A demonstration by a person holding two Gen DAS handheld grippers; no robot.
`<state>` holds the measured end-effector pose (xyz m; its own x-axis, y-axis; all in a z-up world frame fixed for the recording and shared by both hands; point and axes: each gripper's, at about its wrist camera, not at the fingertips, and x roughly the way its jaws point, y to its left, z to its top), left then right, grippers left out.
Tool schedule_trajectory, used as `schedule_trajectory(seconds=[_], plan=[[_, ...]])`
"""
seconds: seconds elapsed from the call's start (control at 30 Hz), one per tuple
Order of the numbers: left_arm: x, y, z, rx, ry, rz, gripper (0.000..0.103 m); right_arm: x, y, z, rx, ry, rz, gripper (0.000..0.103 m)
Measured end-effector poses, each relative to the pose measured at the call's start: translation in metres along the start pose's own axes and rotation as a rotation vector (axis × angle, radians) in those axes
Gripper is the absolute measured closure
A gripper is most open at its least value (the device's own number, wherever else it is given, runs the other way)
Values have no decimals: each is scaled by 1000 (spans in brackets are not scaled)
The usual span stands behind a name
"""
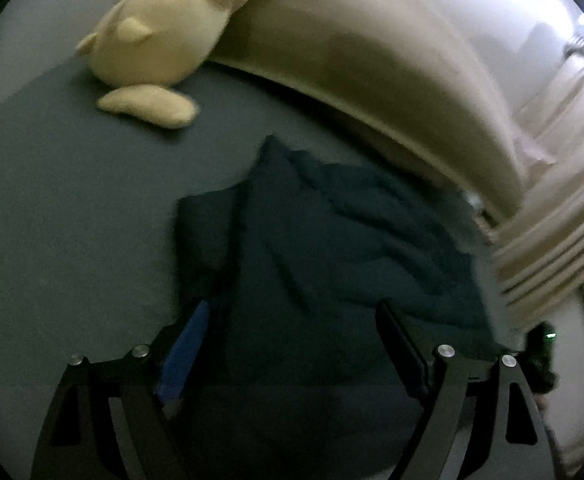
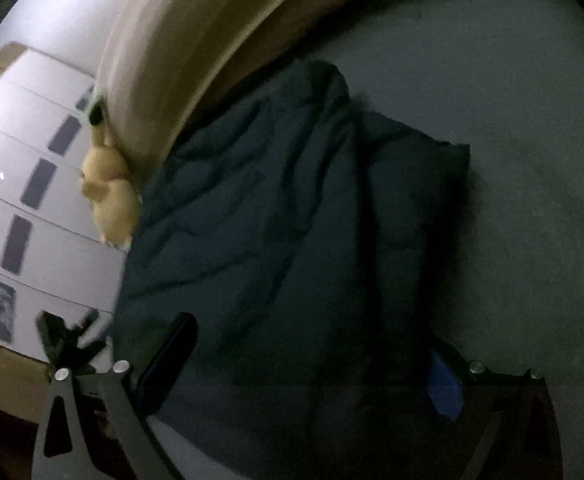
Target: Fold large clothes
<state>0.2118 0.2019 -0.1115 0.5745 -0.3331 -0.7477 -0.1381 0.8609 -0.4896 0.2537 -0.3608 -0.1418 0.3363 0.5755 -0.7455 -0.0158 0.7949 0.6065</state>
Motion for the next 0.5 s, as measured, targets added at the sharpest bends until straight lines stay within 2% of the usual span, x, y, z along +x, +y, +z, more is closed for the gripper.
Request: schedule_trajectory(seconds=[0.03,0.07,0.17,0.23,0.3,0.33,0.37,0.4,0.43,0.47,0.5], plan=[[10,3,0,-14,39,15,18,4,-6,2,33,-1,4,10],[22,8,-1,-34,83,22,18,4,-7,3,51,-8,11,20],[33,5,-3,-7,101,21,21,8,3,4,18,-1,-10,32],[41,1,-3,27,112,33,32,16,9,7,-28,27,-48,33],[52,0,-1,30,131,43,37,23,5,13,10,35,-36,33],[54,0,0,23,138,46,44,25,5,17,22,32,-38,33],[55,-2,2,19,148,54,49,26,8,18,13,32,-53,39],[52,-7,3,20,154,63,61,29,16,19,-15,41,-66,56],[50,-15,5,36,154,85,70,30,25,19,-36,45,-85,62],[46,-24,6,59,146,115,75,28,37,20,-64,46,-117,73],[41,-34,8,83,133,137,83,22,52,21,-96,41,-150,77]])
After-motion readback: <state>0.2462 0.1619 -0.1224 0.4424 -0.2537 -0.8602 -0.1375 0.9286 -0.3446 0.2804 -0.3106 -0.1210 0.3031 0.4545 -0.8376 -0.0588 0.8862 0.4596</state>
